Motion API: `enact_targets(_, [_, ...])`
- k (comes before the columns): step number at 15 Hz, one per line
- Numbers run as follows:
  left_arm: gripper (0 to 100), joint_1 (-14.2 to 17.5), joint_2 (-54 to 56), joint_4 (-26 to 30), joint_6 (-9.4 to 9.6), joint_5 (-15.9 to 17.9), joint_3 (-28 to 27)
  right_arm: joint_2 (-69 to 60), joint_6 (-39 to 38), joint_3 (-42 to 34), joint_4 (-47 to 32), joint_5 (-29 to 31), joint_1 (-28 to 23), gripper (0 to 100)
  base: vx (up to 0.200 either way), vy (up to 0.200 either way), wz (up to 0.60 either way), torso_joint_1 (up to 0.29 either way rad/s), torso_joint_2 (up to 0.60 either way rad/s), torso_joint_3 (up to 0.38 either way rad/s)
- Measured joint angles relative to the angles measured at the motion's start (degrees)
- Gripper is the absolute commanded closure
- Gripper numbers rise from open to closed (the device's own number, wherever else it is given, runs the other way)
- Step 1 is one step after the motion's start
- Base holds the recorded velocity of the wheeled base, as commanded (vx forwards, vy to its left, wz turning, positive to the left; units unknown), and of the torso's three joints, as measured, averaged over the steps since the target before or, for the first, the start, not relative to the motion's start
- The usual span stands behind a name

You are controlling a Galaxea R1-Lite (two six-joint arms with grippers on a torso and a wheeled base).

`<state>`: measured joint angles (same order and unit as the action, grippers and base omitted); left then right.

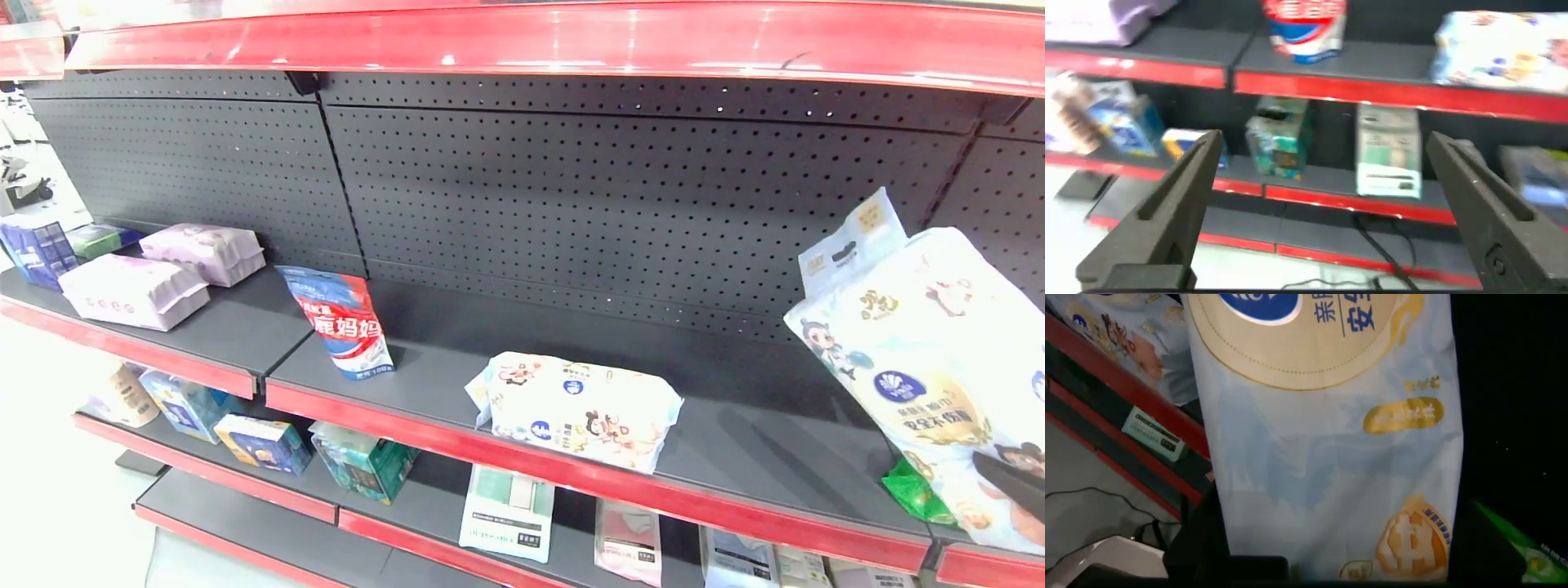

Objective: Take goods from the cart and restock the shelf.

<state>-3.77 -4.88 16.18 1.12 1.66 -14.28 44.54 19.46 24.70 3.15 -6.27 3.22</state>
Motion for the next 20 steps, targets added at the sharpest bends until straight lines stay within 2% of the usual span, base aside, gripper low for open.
enact_targets(2, [0,-0.02,0.06,-5.45,-0.66,-2.44,3.83,5.73,-0.06,3.52,0.18,-0.16,1.11,100,0.000,0.000,0.00,0.000,0.00,0.000])
enact_targets(5, [0,0.07,0.15,-15.77,-0.57,-3.10,11.58,10.69,-0.35,4.82,0.24,-0.22,1.63,100,0.000,0.000,0.00,0.000,0.00,0.000])
enact_targets(9, [0,0.11,0.11,-16.40,-0.83,-1.79,14.09,13.56,-0.44,5.06,0.27,-0.22,1.74,100,0.000,0.000,0.00,0.000,0.00,0.000])
enact_targets(11, [0,0.24,0.24,-16.36,-0.79,-2.55,14.23,14.58,-0.38,5.25,0.27,-0.20,1.74,100,0.000,0.000,0.00,0.000,0.00,0.000])
enact_targets(15, [0,4.25,1.82,-16.38,-1.22,-3.22,14.28,16.73,-0.27,5.81,0.30,-0.27,1.85,100,0.000,0.000,0.00,0.000,0.00,0.000])
enact_targets(20, [0,3.90,4.17,-16.40,-1.12,-3.29,14.28,19.70,-0.24,6.58,0.33,-1.06,1.79,100,0.000,0.000,0.00,0.000,0.00,0.000])
